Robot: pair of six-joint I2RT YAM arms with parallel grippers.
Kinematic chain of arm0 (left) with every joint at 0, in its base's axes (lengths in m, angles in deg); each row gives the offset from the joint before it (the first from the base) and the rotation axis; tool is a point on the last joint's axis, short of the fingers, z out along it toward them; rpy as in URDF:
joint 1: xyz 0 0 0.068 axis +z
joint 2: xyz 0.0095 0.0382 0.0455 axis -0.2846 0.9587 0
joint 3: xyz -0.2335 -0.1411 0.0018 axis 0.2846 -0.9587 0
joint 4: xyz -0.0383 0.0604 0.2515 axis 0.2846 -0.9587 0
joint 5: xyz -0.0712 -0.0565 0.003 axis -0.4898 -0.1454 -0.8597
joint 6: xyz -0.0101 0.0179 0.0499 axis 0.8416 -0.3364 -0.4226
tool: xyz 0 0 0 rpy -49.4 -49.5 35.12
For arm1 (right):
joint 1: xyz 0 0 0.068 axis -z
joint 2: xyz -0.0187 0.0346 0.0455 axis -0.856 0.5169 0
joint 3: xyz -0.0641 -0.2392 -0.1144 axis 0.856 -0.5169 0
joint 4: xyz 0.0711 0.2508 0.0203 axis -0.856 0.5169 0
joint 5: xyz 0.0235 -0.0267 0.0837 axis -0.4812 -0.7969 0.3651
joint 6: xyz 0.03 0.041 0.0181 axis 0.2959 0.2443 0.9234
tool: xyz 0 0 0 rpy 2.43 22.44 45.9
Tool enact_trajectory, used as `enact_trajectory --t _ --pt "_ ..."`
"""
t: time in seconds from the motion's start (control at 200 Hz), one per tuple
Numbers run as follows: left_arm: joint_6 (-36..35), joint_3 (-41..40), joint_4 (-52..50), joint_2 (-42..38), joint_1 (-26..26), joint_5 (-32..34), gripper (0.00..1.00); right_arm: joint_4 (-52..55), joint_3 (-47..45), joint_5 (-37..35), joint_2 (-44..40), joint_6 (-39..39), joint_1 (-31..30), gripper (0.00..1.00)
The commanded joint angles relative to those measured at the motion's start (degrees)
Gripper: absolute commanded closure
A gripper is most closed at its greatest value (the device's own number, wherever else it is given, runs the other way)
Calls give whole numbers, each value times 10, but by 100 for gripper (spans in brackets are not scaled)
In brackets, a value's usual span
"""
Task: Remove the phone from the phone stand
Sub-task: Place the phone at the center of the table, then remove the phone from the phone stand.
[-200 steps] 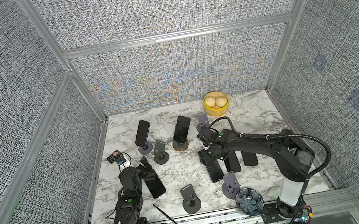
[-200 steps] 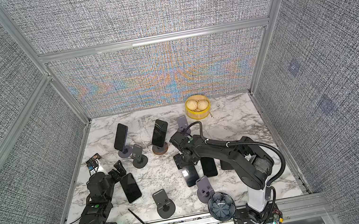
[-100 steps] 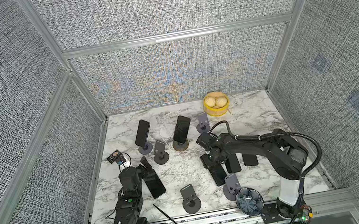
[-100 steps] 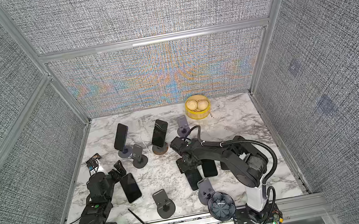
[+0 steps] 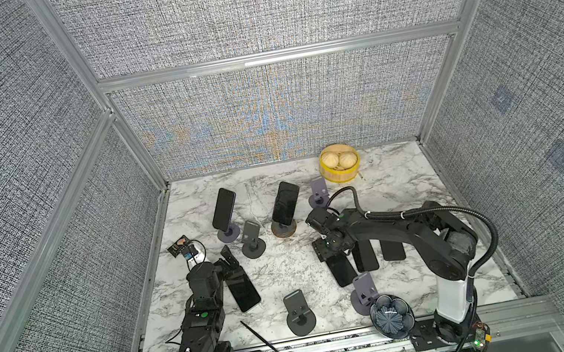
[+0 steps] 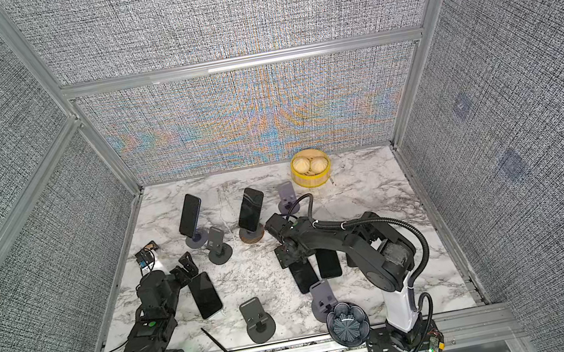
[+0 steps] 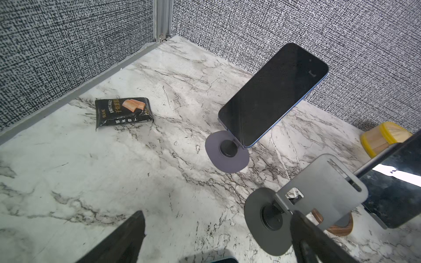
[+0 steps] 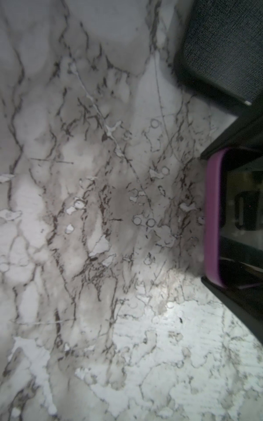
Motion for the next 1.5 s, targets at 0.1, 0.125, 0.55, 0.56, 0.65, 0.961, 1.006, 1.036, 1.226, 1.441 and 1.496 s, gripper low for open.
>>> enact_trajectory --t 0.1,0.125,0.55,0.56,0.65,0.961,1.006,1.036,1.226,1.441,1.496 --pt "1 -2 5 5 0 3 0 8 -6 33 16 4 1 22" --pt "1 -2 6 6 0 2 1 7 -7 33 16 5 1 22" --pt "-1 4 12 25 0 -7 0 35 37 21 -51 1 0 21" --pt "0 4 12 25 0 -7 1 37 39 20 -54 0 0 21" --pt "-1 5 13 26 0 -7 0 48 58 8 -78 -8 1 20" --pt "-14 12 9 8 0 -32 0 52 87 -35 -171 -51 3 19" --pt "-17 19 0 -1 0 -38 0 48 83 -45 -187 -57 4 19" --pt "-17 23 -8 -8 0 -39 0 45 81 -52 -198 -62 4 19" --pt "18 31 -35 -67 0 -38 0 3 40 -107 -276 -82 9 19" --pt "25 132 -129 -71 -2 -86 0 -145 -99 -114 -390 -67 58 18" --pt "23 166 -151 -58 -3 -103 0 -164 -133 -94 -407 -53 85 16"
